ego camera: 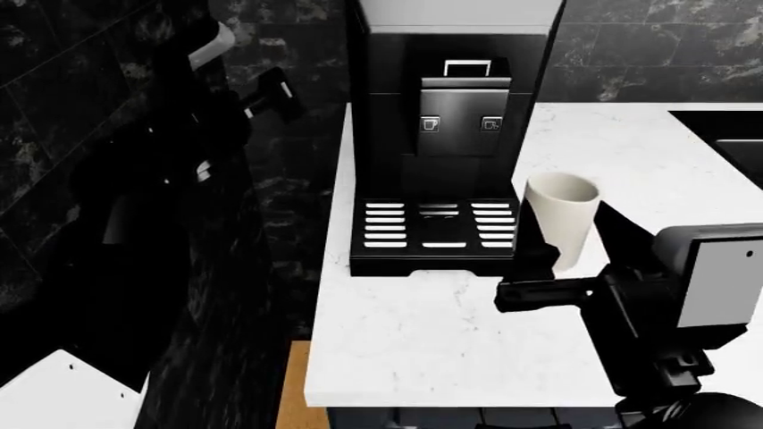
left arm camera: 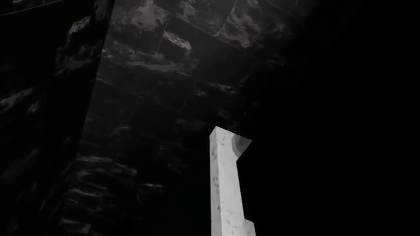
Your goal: Pick the mug from the cabinet, place it under the coffee machine dispenser, and press the start button.
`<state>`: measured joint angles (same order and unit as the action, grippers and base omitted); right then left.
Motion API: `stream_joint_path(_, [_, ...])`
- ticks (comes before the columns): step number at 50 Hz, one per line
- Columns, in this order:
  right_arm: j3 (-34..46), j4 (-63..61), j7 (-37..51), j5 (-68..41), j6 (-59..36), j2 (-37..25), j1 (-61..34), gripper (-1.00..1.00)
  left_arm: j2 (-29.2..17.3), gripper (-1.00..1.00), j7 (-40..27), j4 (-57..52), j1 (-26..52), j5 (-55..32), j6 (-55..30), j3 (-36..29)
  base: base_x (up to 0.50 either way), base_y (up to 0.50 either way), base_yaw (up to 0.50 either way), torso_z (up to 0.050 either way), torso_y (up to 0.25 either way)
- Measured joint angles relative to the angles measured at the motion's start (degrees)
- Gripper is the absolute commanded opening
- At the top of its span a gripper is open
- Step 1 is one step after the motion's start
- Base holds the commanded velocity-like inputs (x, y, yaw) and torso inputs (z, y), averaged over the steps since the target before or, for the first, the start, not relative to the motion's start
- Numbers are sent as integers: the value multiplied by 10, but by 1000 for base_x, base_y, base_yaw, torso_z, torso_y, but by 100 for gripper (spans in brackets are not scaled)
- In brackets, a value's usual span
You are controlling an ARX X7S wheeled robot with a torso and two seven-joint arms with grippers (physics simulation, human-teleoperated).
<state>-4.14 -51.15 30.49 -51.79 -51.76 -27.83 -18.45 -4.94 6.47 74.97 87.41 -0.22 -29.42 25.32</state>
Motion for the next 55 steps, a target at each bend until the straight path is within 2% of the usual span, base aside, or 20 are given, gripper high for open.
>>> stream_joint_path(44, [143, 77, -46, 135, 101, 55, -9, -100, -5, 100, 1, 0, -1, 0, -1, 5, 0, 0, 0, 0, 0])
stream_joint_path(55, [182, 131, -67, 178, 149, 74, -10, -100, -6, 100, 1, 0, -1, 0, -1, 7, 0, 0, 0, 0, 1])
